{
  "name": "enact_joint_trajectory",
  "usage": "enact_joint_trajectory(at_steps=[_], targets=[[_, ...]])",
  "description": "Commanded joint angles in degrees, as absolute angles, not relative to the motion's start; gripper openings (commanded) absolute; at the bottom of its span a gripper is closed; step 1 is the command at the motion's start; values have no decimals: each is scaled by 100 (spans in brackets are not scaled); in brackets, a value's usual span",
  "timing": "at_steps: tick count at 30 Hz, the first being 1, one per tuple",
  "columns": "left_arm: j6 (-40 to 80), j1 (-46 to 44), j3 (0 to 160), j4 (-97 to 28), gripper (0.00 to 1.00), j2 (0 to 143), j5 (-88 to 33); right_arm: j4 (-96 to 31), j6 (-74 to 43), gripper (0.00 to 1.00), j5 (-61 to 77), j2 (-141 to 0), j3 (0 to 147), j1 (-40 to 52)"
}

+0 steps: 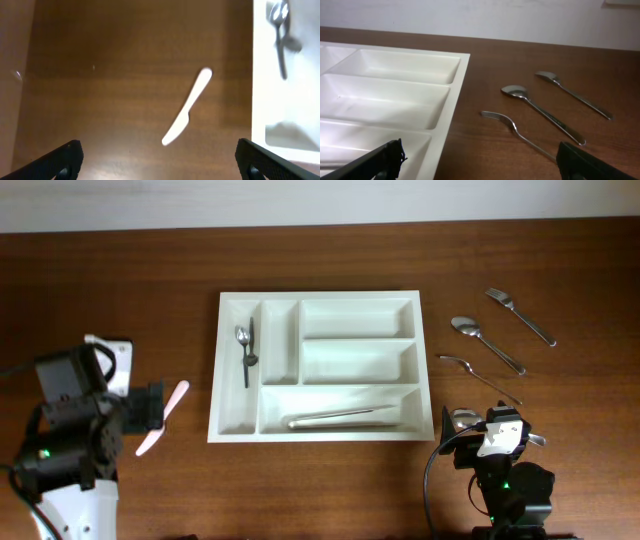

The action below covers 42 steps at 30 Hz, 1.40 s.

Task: Pack container
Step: 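Move the left gripper left and down over the white plastic knife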

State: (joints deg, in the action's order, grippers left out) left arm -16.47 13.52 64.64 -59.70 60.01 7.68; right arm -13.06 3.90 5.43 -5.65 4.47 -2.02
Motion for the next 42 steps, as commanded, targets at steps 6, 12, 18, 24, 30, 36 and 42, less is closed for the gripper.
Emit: enact_joint_trajectory(at_steps=[6, 12, 18, 24, 30, 36, 42], targets=[[-1496, 1382, 5911, -5728, 99, 6532, 1153, -1302, 399, 99, 591, -502, 395, -152], [-891, 1382, 5911, -5706, 99, 7494, 519, -1302, 399, 99, 591, -502, 395, -152], [-880, 1382, 5911, -5588, 93, 8493, -47, -1302, 399, 99, 591, -502, 395, -152], [-858, 1382, 5911, -5448, 94, 9218, -69, -1302, 401, 99, 591, -502, 395, -152], [-858, 1385, 5911, -5349, 94, 9524, 8, -1302, 399, 99, 591, -502, 395, -152], [-856, 1385, 5911, -5181, 94, 9568, 416, -1302, 399, 99, 591, -502, 395, -152], [-862, 1385, 5911, -4984, 94, 9568, 733, -1302, 399, 99, 591, -502, 395, -152]])
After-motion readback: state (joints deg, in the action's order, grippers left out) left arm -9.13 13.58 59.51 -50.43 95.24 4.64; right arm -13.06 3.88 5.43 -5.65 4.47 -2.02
